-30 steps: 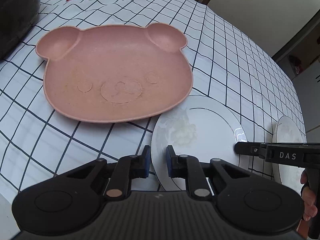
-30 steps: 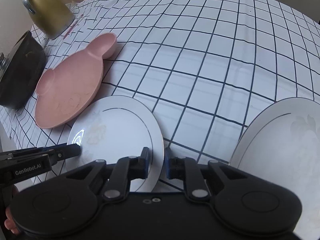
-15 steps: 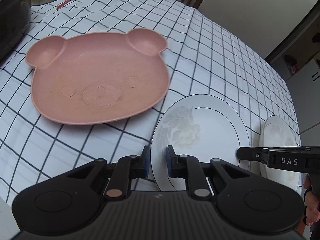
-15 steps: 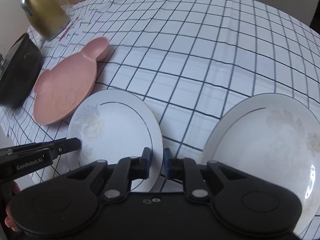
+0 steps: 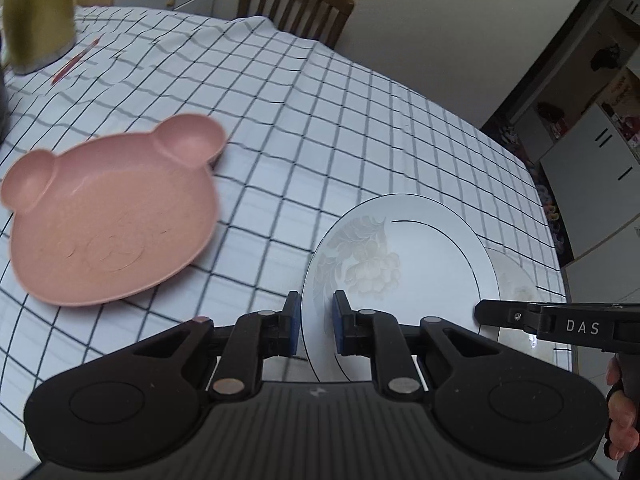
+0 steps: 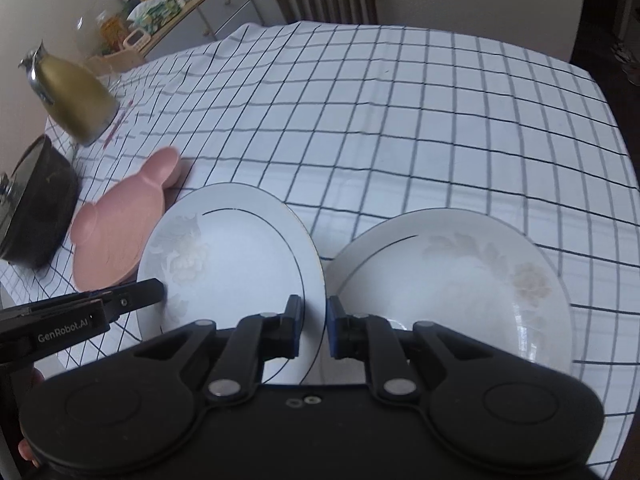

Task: Organize plates and bowls
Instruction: 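Lift the second white plate and carry it over the first plate, then lower the plate onto the first white plate and open both grippers, then move both grippers toward the pink bear-shaped plate, then close both grippers on the bear plate rim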

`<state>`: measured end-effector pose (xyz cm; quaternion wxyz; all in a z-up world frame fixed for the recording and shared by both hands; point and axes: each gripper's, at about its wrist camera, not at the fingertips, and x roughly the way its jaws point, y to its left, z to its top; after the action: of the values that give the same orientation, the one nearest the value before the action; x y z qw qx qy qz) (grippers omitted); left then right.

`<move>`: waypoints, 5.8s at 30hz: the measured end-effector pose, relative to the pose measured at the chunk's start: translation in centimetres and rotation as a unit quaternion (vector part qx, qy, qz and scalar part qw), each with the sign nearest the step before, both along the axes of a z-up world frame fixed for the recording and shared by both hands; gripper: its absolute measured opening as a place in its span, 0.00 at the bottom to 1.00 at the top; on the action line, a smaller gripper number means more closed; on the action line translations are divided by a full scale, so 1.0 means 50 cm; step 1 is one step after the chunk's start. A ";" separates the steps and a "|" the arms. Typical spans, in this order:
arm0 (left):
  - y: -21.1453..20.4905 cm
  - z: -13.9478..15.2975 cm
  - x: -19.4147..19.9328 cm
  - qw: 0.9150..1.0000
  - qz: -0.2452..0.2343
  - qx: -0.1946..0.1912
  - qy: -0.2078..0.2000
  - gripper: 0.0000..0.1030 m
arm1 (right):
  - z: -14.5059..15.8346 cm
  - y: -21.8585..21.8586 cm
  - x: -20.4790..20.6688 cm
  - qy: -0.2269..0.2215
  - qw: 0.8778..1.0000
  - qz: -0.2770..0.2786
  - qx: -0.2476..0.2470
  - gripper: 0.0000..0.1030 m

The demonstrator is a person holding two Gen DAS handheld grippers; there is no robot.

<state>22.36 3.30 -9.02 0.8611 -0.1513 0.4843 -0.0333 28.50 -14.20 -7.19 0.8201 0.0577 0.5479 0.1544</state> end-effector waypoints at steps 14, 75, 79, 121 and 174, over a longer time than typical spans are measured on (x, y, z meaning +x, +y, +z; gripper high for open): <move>-0.199 0.002 0.052 0.996 -0.084 0.018 0.012 0.15 | 0.002 -0.182 -0.022 0.002 0.997 -0.075 -0.002 0.11; -0.278 -0.086 0.083 0.985 -0.150 0.062 0.053 0.15 | -0.100 -0.275 -0.021 0.048 0.995 -0.091 0.005 0.08; -0.277 -0.082 0.081 0.986 -0.147 0.062 0.052 0.15 | -0.102 -0.269 -0.017 0.046 0.995 -0.088 0.005 0.10; 0.032 0.133 -0.072 0.994 -0.018 0.068 -0.085 0.58 | 0.144 0.055 -0.085 -0.123 0.991 0.046 0.004 0.90; 0.412 -0.104 -0.005 0.973 0.220 0.046 0.049 0.22 | -0.131 0.454 0.168 -0.020 0.989 0.141 -0.049 0.19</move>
<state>22.13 23.91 -14.20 0.8287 -0.2159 0.4815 0.1867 36.92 8.50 -13.75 0.8031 -0.0631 0.5405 0.2427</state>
